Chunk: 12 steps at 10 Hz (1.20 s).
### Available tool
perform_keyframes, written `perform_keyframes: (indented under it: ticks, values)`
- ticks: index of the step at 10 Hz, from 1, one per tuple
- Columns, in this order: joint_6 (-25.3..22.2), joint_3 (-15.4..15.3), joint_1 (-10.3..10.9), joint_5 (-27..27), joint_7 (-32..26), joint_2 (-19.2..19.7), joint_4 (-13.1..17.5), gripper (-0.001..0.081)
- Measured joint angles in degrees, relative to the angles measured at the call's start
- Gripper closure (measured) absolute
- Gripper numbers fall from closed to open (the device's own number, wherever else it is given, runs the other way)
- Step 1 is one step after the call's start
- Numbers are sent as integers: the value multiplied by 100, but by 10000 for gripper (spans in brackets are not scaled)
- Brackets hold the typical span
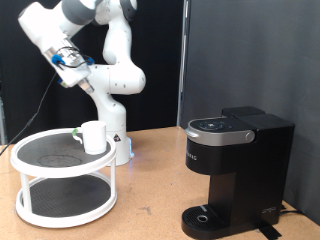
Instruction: Make a cup of coffee with the keurig machine
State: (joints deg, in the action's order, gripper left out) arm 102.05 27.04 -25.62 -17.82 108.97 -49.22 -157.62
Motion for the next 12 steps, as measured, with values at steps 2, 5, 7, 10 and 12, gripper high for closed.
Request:
perform_keyframes:
  ticks: [2, 5, 7, 10, 12]
  values:
    - [22, 387, -4, 37, -339, 245, 237, 806]
    - [114, 638, -2, 168, -608, 580, 479, 806]
    - [396, 629, 33, 207, -658, 830, 422, 806]
    - [1033, 598, 97, 212, -796, 1167, 200, 686]
    - [1492, 605, 159, 87, -926, 1242, 26, 550]
